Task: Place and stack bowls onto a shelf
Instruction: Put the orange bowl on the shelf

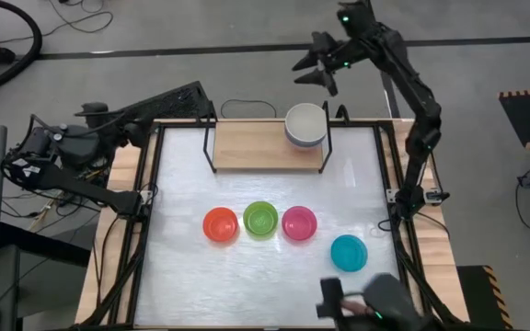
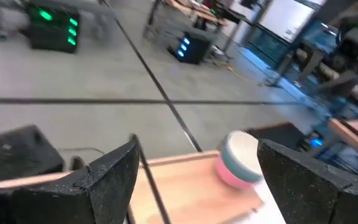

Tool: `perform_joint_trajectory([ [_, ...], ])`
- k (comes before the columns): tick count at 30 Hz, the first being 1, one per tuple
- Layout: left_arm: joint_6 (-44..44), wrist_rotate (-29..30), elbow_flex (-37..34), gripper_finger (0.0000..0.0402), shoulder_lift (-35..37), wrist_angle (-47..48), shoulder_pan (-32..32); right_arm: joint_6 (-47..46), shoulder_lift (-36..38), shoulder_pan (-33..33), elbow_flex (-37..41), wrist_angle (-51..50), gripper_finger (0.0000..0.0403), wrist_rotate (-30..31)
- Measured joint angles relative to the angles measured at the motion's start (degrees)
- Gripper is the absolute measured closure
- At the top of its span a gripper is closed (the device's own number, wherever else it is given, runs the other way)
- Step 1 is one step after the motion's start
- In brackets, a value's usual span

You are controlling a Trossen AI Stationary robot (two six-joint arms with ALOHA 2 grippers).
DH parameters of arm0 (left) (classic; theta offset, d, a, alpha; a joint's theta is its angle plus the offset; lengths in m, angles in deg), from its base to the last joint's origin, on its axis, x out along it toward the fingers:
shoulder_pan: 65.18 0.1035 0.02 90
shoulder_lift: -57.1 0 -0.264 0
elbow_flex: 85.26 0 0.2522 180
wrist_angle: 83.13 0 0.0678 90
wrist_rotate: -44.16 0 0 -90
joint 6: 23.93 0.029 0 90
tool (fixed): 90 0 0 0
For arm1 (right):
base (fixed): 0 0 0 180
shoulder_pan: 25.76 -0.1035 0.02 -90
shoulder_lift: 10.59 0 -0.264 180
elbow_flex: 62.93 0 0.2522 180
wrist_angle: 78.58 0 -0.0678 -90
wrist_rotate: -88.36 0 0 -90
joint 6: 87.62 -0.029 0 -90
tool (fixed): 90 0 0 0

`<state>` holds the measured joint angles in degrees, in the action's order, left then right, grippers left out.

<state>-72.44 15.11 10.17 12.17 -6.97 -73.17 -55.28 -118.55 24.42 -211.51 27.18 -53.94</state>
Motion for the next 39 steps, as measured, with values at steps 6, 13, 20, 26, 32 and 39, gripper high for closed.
perform_joint_trajectory([
  [6, 10.45, -6.80, 0.01, 0.0091, -0.01, -9.91, 0.00, -10.87, 6.55, -2.83, 0.00, 3.78, 0.0184, -5.19],
  [13, 20.02, -17.39, 0.02, 0.0091, 1.52, -12.20, 3.19, -22.56, 12.48, -9.77, 0.00, 5.70, 0.0184, -1.25],
  [20, 13.68, -33.79, -1.39, 0.0091, 1.56, -3.86, 5.16, -30.68, 14.73, -18.35, 0.00, 0.19, 0.0184, 3.23],
  [26, 18.70, -41.08, -5.66, 0.0091, -1.32, -4.96, 5.16, -31.27, 15.52, -27.95, 0.09, -7.70, 0.0184, 9.96],
  [32, 23.02, -46.35, -6.05, 0.0091, -4.99, -8.10, 5.16, -35.31, 20.89, -36.34, 0.09, -8.58, 0.0184, 20.99],
  [39, 25.38, -52.88, -6.03, 0.0091, -5.08, -10.27, 5.14, -37.16, 29.03, -46.55, 0.24, -12.01, 0.0184, 38.94],
])
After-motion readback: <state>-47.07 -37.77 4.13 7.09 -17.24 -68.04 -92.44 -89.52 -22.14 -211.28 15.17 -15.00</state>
